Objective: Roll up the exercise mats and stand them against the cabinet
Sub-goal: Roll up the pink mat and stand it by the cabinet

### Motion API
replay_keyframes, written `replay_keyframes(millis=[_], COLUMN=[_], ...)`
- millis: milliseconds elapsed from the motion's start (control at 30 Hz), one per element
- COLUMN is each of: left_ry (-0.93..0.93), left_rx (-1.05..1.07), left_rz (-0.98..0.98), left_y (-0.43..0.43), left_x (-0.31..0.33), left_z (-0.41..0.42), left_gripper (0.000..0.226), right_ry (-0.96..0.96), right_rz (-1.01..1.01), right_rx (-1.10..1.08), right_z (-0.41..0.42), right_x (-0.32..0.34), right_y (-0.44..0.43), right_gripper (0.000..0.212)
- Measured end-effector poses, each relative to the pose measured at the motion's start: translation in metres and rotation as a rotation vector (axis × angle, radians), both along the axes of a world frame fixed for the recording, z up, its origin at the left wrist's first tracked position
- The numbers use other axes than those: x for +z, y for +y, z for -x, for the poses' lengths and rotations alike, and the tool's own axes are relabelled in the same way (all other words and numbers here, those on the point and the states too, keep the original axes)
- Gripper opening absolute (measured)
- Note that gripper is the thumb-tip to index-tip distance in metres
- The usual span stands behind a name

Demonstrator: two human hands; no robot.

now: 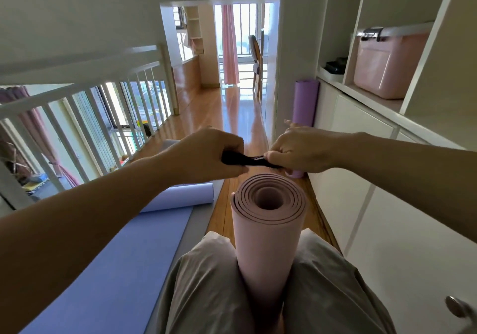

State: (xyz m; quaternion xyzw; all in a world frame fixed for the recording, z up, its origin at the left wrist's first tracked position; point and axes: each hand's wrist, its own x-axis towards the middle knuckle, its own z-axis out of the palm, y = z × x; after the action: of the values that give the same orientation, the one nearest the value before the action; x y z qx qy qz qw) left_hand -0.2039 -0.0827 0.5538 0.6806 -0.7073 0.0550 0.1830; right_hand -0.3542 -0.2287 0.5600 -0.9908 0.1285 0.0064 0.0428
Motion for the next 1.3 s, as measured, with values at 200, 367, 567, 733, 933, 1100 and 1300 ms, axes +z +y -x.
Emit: replay_keyframes(millis=[200,367,567,733,933,1100,1300], left_ry=[-0.472,-0.573,-0.137,0.453,0.532,-0.282,-0.431], left_rx=[-0.083,0.138,0.147,0.022,-0.182,-0.346,0.188], left_rz=[-0.179,-0.259,-0.433,-0.368,-0.103,0.034,-0.386], left_y=[0.0,-0.009,-0.013,0.0,0.004,0.009,0.001], left_x=[-0.009,-0.018,-0.012,0.004,0.016,0.003,-0.005], left_z=[0.011,0.01,-0.025,-0.009,0.037,0.05,0.025], left_gripper=[0.028,0.034,0.013,0.01,0.014,0.012,0.037], right_ry=[0.056,0.011,-0.017,-0.114,-0.181,-0.257,-0.125], right_rz=[0.067,-0.009,-0.071,-0.181,-0.181,-0.016,0.275], right_rx=[-0.04,-0.074,0.137,0.083,0.031,0.145,0.222], right_z=[-0.007,-0.009,-0.005,-0.002,-0.008,-0.013,-0.003], right_x=[0.001,-0.001,0.002,-0.003,-0.014,-0.017,-0.015], right_y=[-0.01,-0.01,-0.009,-0.029,-0.038,-0.035,-0.028], right_gripper=[0.043,0.042,0.014,0.025,0.028,0.037,0.04])
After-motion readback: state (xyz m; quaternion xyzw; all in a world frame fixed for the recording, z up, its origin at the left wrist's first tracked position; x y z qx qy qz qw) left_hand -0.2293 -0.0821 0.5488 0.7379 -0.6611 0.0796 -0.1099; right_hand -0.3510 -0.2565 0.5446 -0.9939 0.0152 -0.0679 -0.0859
